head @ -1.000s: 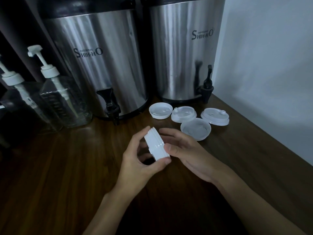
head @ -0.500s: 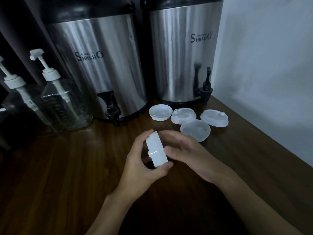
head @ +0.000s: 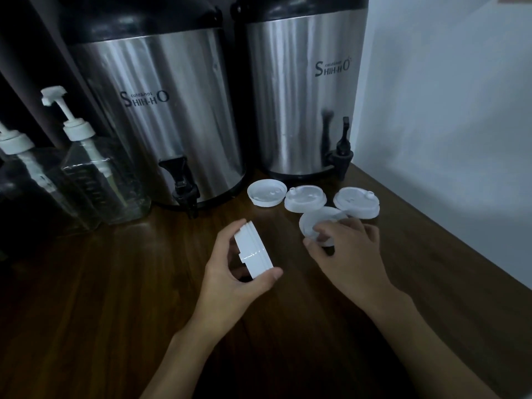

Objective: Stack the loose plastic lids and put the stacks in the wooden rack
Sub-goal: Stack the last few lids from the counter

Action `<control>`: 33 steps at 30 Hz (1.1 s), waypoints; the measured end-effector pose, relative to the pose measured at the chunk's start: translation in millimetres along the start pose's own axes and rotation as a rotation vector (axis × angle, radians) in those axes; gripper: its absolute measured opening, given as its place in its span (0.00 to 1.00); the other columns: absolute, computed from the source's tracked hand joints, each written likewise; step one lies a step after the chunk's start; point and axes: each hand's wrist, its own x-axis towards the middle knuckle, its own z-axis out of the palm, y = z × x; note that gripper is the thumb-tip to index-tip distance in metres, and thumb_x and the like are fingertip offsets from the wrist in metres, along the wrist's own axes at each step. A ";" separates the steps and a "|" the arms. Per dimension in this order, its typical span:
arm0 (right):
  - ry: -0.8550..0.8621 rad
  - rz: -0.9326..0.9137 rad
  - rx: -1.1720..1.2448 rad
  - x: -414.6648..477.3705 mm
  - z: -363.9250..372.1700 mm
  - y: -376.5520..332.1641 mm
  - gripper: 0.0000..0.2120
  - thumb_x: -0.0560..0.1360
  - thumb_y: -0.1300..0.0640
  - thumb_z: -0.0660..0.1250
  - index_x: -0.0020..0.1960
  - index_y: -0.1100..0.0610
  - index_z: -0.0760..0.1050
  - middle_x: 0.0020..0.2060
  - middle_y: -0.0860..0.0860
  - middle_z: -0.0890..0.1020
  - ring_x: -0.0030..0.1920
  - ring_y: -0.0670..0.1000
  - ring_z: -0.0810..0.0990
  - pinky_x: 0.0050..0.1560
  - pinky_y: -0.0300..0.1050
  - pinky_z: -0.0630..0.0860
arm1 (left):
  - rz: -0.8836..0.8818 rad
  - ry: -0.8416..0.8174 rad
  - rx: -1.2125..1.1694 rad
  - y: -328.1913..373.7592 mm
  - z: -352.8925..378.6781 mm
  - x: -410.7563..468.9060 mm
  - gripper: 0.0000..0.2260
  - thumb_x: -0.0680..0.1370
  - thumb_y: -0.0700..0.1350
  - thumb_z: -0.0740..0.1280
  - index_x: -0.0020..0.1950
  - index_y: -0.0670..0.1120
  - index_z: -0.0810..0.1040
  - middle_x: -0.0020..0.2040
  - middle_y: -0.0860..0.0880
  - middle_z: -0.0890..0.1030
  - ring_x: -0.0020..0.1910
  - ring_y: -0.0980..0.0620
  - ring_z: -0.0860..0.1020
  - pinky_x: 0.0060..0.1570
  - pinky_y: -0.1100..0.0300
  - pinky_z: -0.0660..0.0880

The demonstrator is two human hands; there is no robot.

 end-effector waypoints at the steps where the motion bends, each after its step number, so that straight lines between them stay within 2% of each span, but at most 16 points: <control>1: 0.012 -0.019 0.023 -1.0 0.3 -1.3 0.18 0.77 0.38 0.63 0.60 0.47 0.79 0.51 0.42 0.82 0.63 0.45 0.70 0.59 0.41 0.52 | -0.004 0.000 0.002 -0.3 -0.5 -0.3 0.38 0.62 0.64 0.78 0.68 0.73 0.64 0.63 0.75 0.69 0.62 0.71 0.70 0.52 0.75 0.74; 2: 0.032 -0.038 0.041 -1.5 0.8 -2.7 0.17 0.76 0.38 0.63 0.58 0.47 0.80 0.50 0.41 0.82 0.64 0.45 0.70 0.58 0.40 0.51 | -0.005 -0.001 0.003 -0.7 -0.9 -0.7 0.38 0.61 0.64 0.78 0.68 0.73 0.64 0.63 0.74 0.69 0.62 0.70 0.70 0.51 0.74 0.75; 4: 0.060 -0.051 0.039 -1.6 2.1 -4.6 0.19 0.75 0.37 0.65 0.60 0.47 0.78 0.58 0.43 0.80 0.68 0.48 0.68 0.62 0.44 0.53 | -0.012 0.000 0.014 -0.8 -1.4 -1.1 0.38 0.61 0.65 0.77 0.68 0.74 0.64 0.63 0.75 0.68 0.62 0.71 0.70 0.49 0.70 0.77; 6: 0.013 -0.003 -0.002 -0.9 2.7 -3.5 0.27 0.74 0.34 0.66 0.68 0.45 0.72 0.70 0.46 0.72 0.74 0.51 0.61 0.70 0.52 0.56 | -0.016 0.000 0.031 -1.1 -1.0 -0.7 0.39 0.61 0.65 0.77 0.67 0.75 0.63 0.63 0.76 0.67 0.62 0.72 0.69 0.48 0.68 0.76; 8: -0.069 0.031 -0.034 -1.0 4.6 -0.2 0.34 0.73 0.31 0.66 0.74 0.43 0.64 0.76 0.48 0.64 0.77 0.52 0.56 0.74 0.55 0.54 | -0.016 -0.001 0.042 -1.6 -0.7 -0.3 0.39 0.61 0.65 0.77 0.67 0.75 0.63 0.63 0.77 0.67 0.62 0.73 0.68 0.48 0.68 0.76; 10: -0.108 0.029 -0.033 -1.7 7.0 2.6 0.36 0.73 0.31 0.65 0.76 0.43 0.61 0.76 0.48 0.63 0.76 0.52 0.57 0.74 0.55 0.54 | -0.015 -0.001 0.040 -1.5 -1.0 -0.1 0.39 0.61 0.65 0.77 0.67 0.75 0.63 0.63 0.76 0.68 0.63 0.73 0.68 0.47 0.69 0.77; 13: -0.112 0.005 0.022 -2.4 8.1 3.8 0.36 0.72 0.33 0.68 0.75 0.41 0.60 0.73 0.46 0.66 0.74 0.51 0.60 0.72 0.53 0.55 | -0.006 0.001 0.024 -1.4 -1.2 -0.2 0.38 0.61 0.64 0.78 0.67 0.75 0.64 0.63 0.75 0.68 0.63 0.73 0.68 0.50 0.75 0.75; 18: -0.235 -0.019 0.116 -0.5 12.0 3.8 0.44 0.65 0.26 0.66 0.76 0.37 0.54 0.77 0.42 0.57 0.76 0.48 0.52 0.74 0.57 0.51 | -0.001 0.000 0.017 0.3 -0.1 0.1 0.38 0.62 0.64 0.77 0.68 0.72 0.64 0.63 0.73 0.69 0.63 0.73 0.67 0.53 0.78 0.71; 21: -0.233 -0.021 0.118 0.4 15.3 5.2 0.43 0.66 0.26 0.67 0.76 0.37 0.55 0.78 0.42 0.58 0.76 0.47 0.53 0.74 0.57 0.51 | 0.000 0.000 0.012 0.4 0.2 0.4 0.38 0.62 0.64 0.76 0.69 0.68 0.64 0.63 0.73 0.69 0.64 0.73 0.67 0.54 0.78 0.71; 26: -0.212 -0.022 0.139 0.2 18.2 2.5 0.43 0.64 0.23 0.59 0.75 0.37 0.56 0.77 0.40 0.61 0.76 0.47 0.56 0.73 0.56 0.53 | -0.007 0.000 0.004 0.4 0.3 0.6 0.38 0.62 0.63 0.77 0.69 0.67 0.64 0.63 0.72 0.69 0.63 0.72 0.68 0.53 0.77 0.72; 30: -0.197 -0.024 0.126 0.0 17.0 2.2 0.40 0.68 0.28 0.66 0.75 0.39 0.59 0.76 0.41 0.64 0.75 0.48 0.58 0.72 0.55 0.54 | -0.008 -0.003 0.000 -1.5 0.1 0.0 0.38 0.63 0.58 0.79 0.69 0.67 0.64 0.62 0.73 0.69 0.63 0.71 0.69 0.53 0.76 0.73; 33: -0.190 -0.033 0.092 0.3 14.8 5.3 0.43 0.65 0.27 0.66 0.76 0.41 0.60 0.74 0.42 0.67 0.73 0.48 0.59 0.68 0.50 0.56 | -0.002 0.000 0.002 -1.6 -0.1 0.0 0.38 0.63 0.59 0.79 0.68 0.69 0.64 0.62 0.74 0.69 0.63 0.72 0.68 0.53 0.77 0.72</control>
